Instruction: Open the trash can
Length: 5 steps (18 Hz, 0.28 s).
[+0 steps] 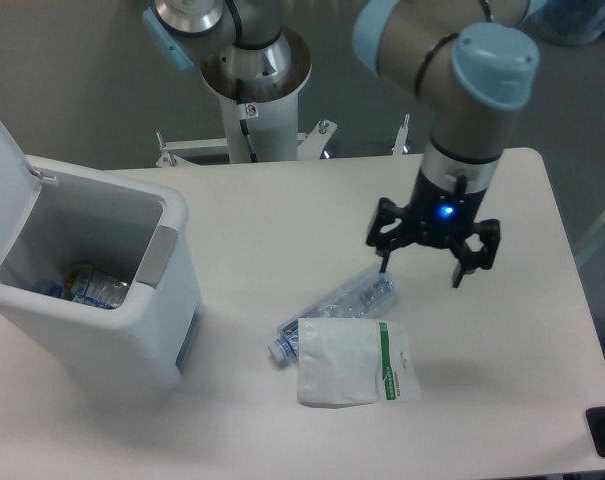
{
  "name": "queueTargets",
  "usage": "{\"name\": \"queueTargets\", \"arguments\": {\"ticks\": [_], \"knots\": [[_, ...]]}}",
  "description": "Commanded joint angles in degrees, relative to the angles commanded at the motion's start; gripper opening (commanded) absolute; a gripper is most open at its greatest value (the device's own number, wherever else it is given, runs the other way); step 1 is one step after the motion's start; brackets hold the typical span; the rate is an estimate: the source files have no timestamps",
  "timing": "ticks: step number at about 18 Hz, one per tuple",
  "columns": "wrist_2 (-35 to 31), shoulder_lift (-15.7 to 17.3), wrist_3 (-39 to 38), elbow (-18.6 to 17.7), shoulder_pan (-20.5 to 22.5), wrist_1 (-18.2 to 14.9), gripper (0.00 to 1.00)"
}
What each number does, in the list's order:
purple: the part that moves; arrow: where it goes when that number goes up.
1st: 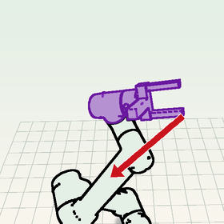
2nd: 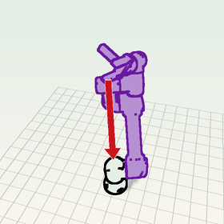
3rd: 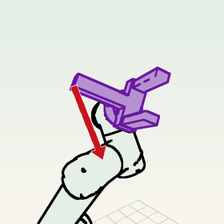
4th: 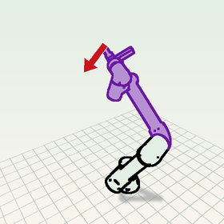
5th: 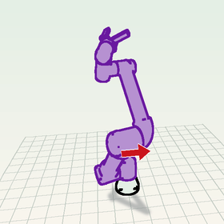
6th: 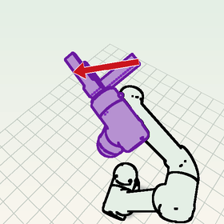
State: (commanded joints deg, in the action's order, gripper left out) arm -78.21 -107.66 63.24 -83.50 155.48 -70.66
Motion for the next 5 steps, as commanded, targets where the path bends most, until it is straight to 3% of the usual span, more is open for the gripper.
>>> {"name": "queueTargets", "arguments": {"ticks": [3, 5], "knots": [[-5.5, -2.4, 11.3, 0.1, 0.1, 0.2, 1.0], [-9.2, -3.3, 14.0, -0.1, 1.0, 0.2, 1.0]]}}
